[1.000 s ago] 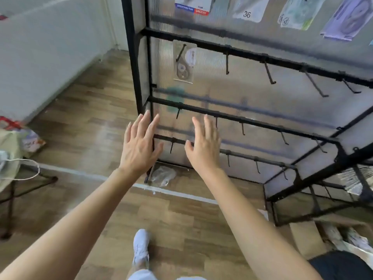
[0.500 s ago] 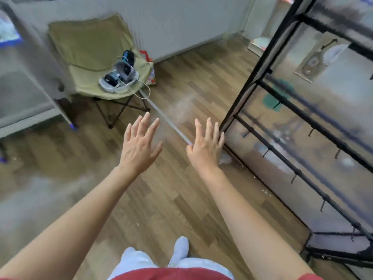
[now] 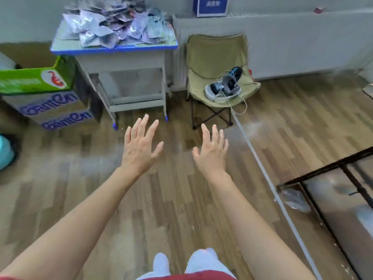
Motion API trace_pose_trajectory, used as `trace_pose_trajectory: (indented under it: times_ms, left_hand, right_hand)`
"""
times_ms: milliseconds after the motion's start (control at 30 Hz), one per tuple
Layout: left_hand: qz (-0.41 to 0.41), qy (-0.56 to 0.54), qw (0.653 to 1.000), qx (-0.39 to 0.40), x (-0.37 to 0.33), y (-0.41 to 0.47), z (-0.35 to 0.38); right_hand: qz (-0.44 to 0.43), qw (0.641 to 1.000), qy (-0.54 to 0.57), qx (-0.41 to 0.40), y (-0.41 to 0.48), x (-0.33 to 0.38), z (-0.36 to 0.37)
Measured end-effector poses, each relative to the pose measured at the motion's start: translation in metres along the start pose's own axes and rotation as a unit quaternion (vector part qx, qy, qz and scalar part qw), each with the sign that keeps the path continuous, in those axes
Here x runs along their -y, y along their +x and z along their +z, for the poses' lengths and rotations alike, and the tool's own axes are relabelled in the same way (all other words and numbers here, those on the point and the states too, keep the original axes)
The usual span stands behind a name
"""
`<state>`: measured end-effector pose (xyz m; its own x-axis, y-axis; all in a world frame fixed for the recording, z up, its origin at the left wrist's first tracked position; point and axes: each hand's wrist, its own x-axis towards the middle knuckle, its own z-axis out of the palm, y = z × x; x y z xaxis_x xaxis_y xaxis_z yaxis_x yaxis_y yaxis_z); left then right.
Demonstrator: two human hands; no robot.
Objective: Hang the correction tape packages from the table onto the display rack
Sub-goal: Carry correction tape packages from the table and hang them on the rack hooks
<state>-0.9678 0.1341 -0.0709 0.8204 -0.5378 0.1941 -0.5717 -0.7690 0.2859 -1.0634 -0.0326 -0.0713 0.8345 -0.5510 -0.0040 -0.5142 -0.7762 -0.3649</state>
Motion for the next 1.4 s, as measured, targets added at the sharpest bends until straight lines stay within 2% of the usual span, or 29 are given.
trace_pose_trajectory:
  times_ms: [267,600,800,967,1167,1400]
  left_hand:
    - [-0.079,0.004,0.996,-0.028,0.091,0.055,-0.015]
    - [-0.140,0.015,0.987,-0.074,0.167,0.226,-0.023]
    - [-0.179,0.005,0.980,-0.083,0.223,0.313,-0.024]
    - [-0.173,0.005,0.981,-0.082,0.288,0.401,-0.026]
    - [-0.153,-0.015,0.986,-0.058,0.354,0.507,-0.023]
    - [-0.139,-0.030,0.990,0.004,0.383,0.582,0.001]
  right_hand:
    - [-0.104,0.994,0.001,0.028,0.085,0.084,0.035]
    - [-0.189,0.981,0.001,0.039,0.286,0.168,0.048]
    - [-0.212,0.976,0.007,0.048,0.387,0.227,0.061]
    - [-0.196,0.979,0.007,0.055,0.474,0.273,0.084]
    - [-0.124,0.990,0.016,0.065,0.562,0.323,0.111]
    - [-0.038,0.997,0.000,0.070,0.627,0.327,0.127]
